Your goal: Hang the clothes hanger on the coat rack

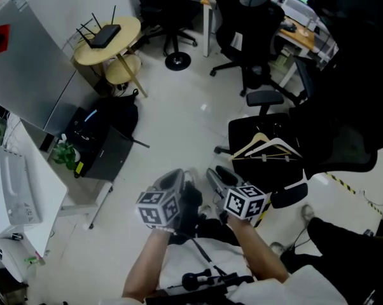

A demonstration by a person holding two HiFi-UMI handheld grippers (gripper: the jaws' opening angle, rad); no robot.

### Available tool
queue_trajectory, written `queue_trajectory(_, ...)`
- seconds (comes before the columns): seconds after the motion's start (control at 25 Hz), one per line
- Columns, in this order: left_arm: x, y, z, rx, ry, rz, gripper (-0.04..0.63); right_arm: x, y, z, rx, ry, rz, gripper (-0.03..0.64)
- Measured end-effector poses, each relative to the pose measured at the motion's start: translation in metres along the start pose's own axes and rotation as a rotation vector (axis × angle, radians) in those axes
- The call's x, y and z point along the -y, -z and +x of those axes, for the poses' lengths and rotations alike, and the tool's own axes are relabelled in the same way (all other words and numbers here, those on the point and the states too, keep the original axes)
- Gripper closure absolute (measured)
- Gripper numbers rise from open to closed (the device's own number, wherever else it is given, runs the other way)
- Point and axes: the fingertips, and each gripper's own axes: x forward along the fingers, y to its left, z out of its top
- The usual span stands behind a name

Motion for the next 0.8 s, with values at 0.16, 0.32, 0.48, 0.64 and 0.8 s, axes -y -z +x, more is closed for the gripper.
queue_trajectory(0.16, -0.003, 0.002, 0.033, -0.04, 0.02, -0.008, 0.597, 0.048, -0.001, 0.021, -0.021, 0.09, 0.028, 0.408)
queue_trajectory(0.32, 0.0, 0.0, 0.086, -0.091, 0.057, -0.001, 0.597, 0.112, -0.012, 0.036, -0.016, 0.199, 0.076, 0.397)
queue_trajectory(0.48, 0.002, 0.001, 0.138, -0.152, 0.097, 0.006, 0.597, 0.171, -0.018, 0.051, -0.024, 0.289, 0.121, 0.397)
queue_trajectory(0.64, 0.01, 0.006, 0.19, -0.22, 0.148, 0.033, 0.597, 0.243, -0.014, 0.06, -0.037, 0.426, 0.185, 0.386)
queue_trajectory(0.8, 0.028, 0.02, 0.24, -0.299, 0.208, 0.069, 0.597, 0.317, -0.007, 0.054, -0.05, 0.58, 0.245, 0.371)
